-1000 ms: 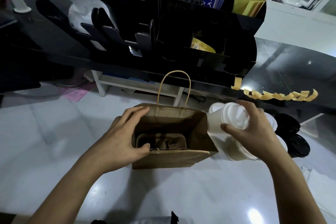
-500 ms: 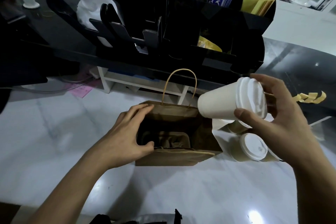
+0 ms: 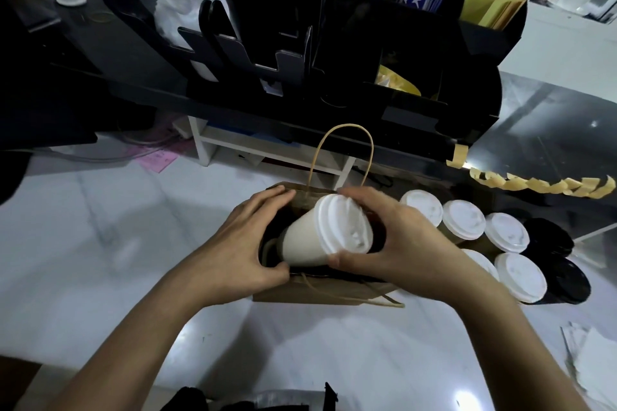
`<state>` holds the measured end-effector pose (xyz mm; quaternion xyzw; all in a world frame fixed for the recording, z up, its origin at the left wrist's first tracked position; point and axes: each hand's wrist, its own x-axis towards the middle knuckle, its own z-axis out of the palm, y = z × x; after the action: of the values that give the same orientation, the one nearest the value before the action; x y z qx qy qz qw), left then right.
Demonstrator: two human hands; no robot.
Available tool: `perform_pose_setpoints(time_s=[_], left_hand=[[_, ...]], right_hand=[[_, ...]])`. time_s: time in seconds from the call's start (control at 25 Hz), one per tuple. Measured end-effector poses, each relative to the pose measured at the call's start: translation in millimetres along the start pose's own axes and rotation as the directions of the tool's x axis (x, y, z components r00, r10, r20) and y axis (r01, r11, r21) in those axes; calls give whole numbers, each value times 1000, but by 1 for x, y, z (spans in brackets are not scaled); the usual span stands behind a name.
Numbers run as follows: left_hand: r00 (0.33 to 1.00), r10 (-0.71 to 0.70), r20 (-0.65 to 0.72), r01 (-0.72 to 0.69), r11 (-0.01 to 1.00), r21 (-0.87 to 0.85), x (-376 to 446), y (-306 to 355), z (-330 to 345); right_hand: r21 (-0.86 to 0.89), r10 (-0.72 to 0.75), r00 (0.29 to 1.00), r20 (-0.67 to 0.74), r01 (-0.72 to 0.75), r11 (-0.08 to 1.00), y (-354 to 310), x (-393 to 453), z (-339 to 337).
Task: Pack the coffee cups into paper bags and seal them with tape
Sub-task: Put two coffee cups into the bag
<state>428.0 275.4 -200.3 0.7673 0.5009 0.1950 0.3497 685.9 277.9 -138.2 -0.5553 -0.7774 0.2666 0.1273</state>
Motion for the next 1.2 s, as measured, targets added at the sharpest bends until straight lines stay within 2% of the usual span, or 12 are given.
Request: perform_pose_setpoints(time_s=[0.28, 0.52, 0.92, 1.2], left_hand=[[1000, 3, 8, -3, 1000, -6, 0, 0, -1], [1000, 8, 1, -7, 1000, -16, 0, 0, -1], [1000, 2, 13, -1, 1000, -23, 1, 0, -1], [1000, 14, 6, -14, 1000, -17, 1, -1, 0]], right_hand=[[-224, -130, 974, 183, 170, 960, 3, 36, 32], [-297, -242, 941, 235, 307, 904, 8, 57, 63], [-410, -191, 923, 333, 325, 852, 3, 77, 85], [-373, -183, 923, 337, 310, 874, 11, 85, 94]])
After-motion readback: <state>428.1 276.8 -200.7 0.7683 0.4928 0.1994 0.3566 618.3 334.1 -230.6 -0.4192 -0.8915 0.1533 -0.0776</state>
